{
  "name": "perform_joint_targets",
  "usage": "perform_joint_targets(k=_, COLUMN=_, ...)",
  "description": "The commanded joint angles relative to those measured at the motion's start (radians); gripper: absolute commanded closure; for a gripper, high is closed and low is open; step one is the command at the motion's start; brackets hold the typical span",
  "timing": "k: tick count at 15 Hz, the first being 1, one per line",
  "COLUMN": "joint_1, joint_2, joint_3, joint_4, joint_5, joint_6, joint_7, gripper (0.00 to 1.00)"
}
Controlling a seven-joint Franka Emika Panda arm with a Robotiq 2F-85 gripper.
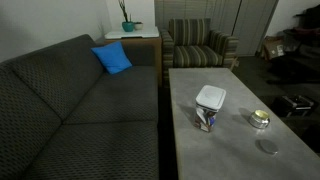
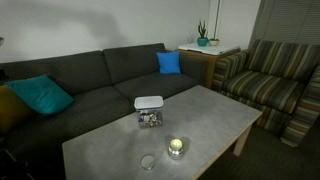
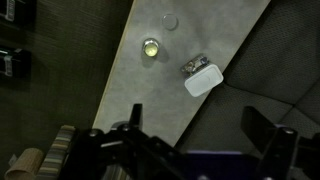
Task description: Press down on the white lid and remove the lid from the clear food container
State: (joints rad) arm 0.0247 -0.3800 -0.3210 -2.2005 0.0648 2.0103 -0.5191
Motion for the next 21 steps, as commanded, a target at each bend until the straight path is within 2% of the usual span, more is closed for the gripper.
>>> perform_joint_targets(k=1, joint_1=-0.031, joint_2=0.004, joint_3=0.027, joint_4=0.002, joint_5=0.013, joint_6=-0.003, joint_7=-0.01, gripper=0.0)
perform_joint_targets(k=11, joint_1=-0.02, joint_2=0.03, joint_3=0.036, joint_4=0.02, joint_5=0.003, joint_6=0.007, joint_7=-0.037, gripper=0.0)
perform_joint_targets(k=15, joint_1=0.015, joint_2=0.084, joint_3=0.084, joint_4=0.057, joint_5=-0.02, joint_6=0.054, joint_7=-0.135, gripper=0.0)
perform_joint_targets(k=21, joint_1=0.063, joint_2=0.253, joint_3=0.165, joint_4=0.159, joint_5=0.032, joint_6=0.152, joint_7=-0.301, gripper=0.0)
